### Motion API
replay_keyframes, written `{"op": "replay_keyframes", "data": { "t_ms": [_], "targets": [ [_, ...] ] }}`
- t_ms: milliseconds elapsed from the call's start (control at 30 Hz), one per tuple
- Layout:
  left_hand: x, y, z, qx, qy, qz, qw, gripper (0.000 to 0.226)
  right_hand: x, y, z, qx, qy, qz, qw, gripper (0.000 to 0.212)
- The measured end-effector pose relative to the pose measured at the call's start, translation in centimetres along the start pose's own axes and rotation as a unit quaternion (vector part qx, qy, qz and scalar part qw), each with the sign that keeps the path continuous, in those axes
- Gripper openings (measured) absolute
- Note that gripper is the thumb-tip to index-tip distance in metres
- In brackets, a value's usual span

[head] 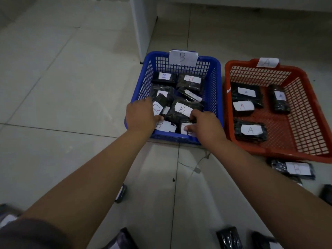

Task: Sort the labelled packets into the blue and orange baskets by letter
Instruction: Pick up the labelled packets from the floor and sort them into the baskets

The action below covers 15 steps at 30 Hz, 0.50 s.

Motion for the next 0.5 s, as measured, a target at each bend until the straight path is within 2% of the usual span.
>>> {"op": "replay_keyframes", "data": {
  "t_ms": [133, 200, 267, 367, 433, 500],
  "targets": [
    [1.2, -0.2, 0.3, -0.025, -0.076, 0.076, 0.994, 0.059, -0.1, 0.1, 0.1, -0.005, 0.019, -0.003, 1.0, 0.027],
    [0.6, 0.3, -0.2, -0.005, -0.053, 0.041, 0.998, 0.057, -0.8, 0.6, 0.2, -0.019, -0.003, -0.031, 0.999, 0.033],
    [-1.1, 1.6, -1.6, 0.058, 0.007, -0.041, 0.997, 0.043, -2.7, 2.2, -0.1, -0.045, -0.067, -0.104, 0.991, 0.038],
    [-3.6, 5.8, -4.9, 0.184, 0.093, -0.132, 0.97, 0.028, -5.7, 6.5, -2.7, -0.036, -0.147, -0.208, 0.966, 0.032],
    [-3.4, 9.2, -7.9, 0.272, 0.107, -0.104, 0.951, 0.025, -6.6, 9.6, -5.1, -0.01, -0.165, -0.239, 0.957, 0.026],
    [-1.3, 13.3, -11.7, 0.389, 0.086, -0.011, 0.917, 0.023, -7.2, 12.8, -7.8, 0.016, -0.166, -0.25, 0.954, 0.021]
  ]
}}
Point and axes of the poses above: each hand's wrist, its own y-axis away from the middle knuckle, its own x-axis out of the palm, z = x × y, the point moved 9 cm from there along -y, towards the middle knuckle, and after that the axes turned 9 degrees about y, right-handed, at the moved point
